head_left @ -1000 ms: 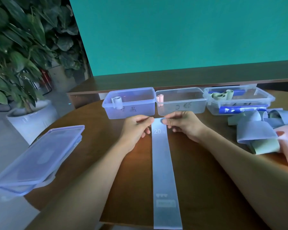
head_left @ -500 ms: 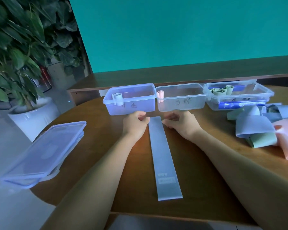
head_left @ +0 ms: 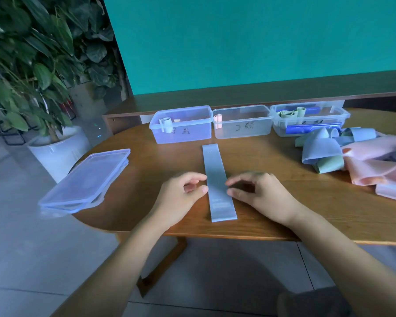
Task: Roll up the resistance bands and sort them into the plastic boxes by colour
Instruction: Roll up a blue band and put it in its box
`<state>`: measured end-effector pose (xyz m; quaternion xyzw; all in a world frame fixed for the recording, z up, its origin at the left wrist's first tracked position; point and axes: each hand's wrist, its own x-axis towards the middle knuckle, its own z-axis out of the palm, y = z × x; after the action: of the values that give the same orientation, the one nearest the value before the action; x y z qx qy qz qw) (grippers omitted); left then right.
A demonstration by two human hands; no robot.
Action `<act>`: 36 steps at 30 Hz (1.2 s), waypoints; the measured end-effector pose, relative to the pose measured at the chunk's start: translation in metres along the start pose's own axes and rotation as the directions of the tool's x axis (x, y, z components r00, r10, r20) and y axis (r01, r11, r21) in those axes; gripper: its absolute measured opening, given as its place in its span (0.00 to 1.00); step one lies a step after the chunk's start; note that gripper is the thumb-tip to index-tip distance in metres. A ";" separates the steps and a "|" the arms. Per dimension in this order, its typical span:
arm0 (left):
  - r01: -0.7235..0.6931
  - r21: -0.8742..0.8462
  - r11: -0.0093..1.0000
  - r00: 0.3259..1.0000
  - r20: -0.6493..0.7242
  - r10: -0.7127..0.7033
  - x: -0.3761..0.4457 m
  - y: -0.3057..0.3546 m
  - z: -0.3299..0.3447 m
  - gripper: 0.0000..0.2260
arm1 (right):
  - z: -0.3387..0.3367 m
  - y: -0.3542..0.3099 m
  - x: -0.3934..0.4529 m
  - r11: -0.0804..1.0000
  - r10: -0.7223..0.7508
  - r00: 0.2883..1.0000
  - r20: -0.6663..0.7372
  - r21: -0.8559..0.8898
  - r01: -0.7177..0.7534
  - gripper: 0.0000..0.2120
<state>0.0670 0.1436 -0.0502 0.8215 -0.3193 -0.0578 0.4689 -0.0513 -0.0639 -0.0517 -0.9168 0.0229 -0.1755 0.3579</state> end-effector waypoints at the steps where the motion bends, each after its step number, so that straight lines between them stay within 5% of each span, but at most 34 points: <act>1: -0.023 -0.041 0.999 1.000 0.013 0.024 -0.012 0.003 -0.001 0.10 | 0.000 -0.005 -0.009 1.000 -0.012 1.000 0.029 0.011 0.011 0.08; 12: -0.304 0.168 0.938 0.951 0.113 0.288 -0.047 0.008 0.002 0.08 | -0.002 -0.009 -0.026 0.988 -0.152 0.972 0.177 0.053 0.145 0.05; 27: -0.178 0.263 0.948 0.981 0.128 0.149 -0.037 0.013 0.004 0.05 | -0.001 -0.008 -0.018 0.999 0.032 0.986 0.162 0.020 -0.036 0.09; 36: -0.292 0.208 0.933 0.949 0.185 0.256 -0.038 0.013 0.004 0.04 | -0.003 -0.008 -0.021 0.988 -0.140 0.966 0.217 0.090 0.123 0.05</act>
<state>0.0294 0.1579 -0.0499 0.8111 -0.4709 -0.0174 0.3465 -0.0729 -0.0566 -0.0504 -0.9160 -0.0849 -0.0956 0.3803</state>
